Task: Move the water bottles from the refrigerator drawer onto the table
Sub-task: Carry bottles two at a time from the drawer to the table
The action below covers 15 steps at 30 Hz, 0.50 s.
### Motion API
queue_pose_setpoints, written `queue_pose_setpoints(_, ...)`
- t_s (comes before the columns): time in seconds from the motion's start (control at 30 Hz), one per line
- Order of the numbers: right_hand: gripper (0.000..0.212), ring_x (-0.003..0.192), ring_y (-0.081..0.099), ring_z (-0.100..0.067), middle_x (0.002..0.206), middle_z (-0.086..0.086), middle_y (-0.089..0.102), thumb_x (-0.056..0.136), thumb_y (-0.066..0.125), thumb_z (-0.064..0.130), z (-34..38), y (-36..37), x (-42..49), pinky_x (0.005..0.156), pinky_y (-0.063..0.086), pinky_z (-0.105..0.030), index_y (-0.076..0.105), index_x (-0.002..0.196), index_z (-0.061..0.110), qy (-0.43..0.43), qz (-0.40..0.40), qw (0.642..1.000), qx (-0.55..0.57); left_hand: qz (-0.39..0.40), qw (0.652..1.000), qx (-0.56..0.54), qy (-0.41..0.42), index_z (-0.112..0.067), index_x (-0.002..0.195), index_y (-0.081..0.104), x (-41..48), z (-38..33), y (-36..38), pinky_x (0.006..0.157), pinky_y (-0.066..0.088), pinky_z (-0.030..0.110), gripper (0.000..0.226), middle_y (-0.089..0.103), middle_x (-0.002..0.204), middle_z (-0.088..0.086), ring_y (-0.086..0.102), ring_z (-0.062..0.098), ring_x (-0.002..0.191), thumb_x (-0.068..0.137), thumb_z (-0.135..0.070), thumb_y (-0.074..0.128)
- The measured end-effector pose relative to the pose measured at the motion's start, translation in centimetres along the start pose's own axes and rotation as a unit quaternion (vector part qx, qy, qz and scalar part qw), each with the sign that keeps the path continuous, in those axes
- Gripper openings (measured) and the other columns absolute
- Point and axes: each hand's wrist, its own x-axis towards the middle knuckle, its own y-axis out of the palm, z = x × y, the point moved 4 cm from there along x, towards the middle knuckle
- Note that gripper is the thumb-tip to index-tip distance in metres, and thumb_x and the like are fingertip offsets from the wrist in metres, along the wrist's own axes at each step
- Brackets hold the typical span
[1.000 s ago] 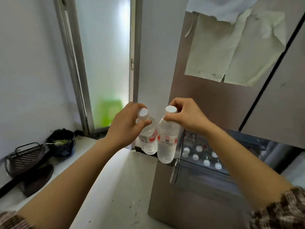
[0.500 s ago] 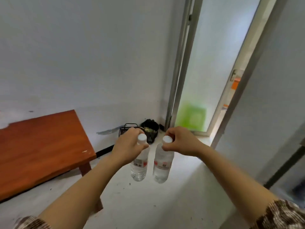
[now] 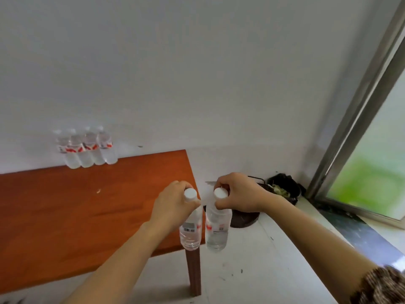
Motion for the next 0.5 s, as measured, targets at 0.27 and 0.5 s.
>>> queue_pose_setpoints(0.27, 0.026, 0.075, 0.06, -0.014, 0.083, 0.002, 0.064, 0.069, 0.077, 0.031, 0.8, 2.4, 16.3, 0.064, 0.05, -0.028, 0.066, 0.088, 0.016, -0.031, 0.035, 0.999, 0.0, -0.072, 0.993, 0.003, -0.095, -0.026, 0.099, 0.062, 10.2, 7.6, -3.7, 0.064, 0.042, 0.02, 0.03, 0.063, 0.096, -0.01, 0.058, 0.008, 0.082, 0.075, -0.038, 0.076)
queue_pose_setpoints(0.5, 0.025, 0.074, 0.063, -0.015, 0.082, 0.0, 0.066, 0.069, 0.077, 0.031, 2.8, 4.2, 28.0, 0.065, 0.054, -0.03, 0.066, 0.084, 0.015, -0.035, 0.036, 0.999, 0.007, -0.095, 0.985, 0.023, -0.145, -0.025, 0.098, 0.064, 18.3, 13.8, -7.2, 0.065, 0.041, 0.022, 0.032, 0.066, 0.096, -0.008, 0.057, 0.009, 0.08, 0.072, -0.038, 0.077)
